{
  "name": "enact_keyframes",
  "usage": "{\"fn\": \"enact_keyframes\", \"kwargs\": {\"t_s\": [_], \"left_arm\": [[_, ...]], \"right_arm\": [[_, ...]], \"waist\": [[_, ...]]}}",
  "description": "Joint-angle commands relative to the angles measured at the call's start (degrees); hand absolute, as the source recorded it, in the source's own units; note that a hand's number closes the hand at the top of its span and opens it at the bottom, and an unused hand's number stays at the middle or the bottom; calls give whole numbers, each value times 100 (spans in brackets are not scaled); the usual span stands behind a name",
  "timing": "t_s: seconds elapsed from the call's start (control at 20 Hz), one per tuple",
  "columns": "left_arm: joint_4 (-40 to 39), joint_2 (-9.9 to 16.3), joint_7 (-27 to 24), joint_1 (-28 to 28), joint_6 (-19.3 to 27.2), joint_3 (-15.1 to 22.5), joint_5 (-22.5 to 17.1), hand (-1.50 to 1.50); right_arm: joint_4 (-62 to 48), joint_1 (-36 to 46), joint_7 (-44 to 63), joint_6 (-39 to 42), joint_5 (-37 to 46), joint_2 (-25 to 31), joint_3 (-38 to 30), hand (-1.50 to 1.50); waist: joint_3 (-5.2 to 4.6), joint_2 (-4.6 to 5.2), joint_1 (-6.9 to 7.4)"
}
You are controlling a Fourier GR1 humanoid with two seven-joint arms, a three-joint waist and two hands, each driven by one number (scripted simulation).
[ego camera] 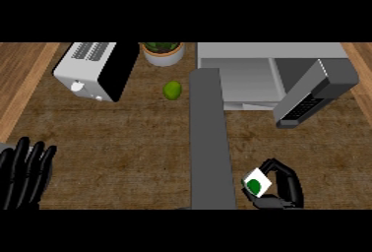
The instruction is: Pick up the milk, place it into the microwave and close the microwave
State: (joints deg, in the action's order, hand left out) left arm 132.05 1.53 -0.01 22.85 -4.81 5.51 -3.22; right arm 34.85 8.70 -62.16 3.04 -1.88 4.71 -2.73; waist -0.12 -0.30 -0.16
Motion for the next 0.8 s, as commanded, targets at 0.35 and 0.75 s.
{"fn": "enact_keyframes", "kwargs": {"t_s": [0.35,0.75], "left_arm": [[-154,147,-39,61,-251,-568,-436,-150],[-60,242,131,-56,-302,-847,-592,-150]], "right_arm": [[2430,-414,1265,-723,44,-455,495,150],[2379,608,2454,-1609,653,-382,579,150]], "waist": [[7,16,17],[10,27,55]]}}
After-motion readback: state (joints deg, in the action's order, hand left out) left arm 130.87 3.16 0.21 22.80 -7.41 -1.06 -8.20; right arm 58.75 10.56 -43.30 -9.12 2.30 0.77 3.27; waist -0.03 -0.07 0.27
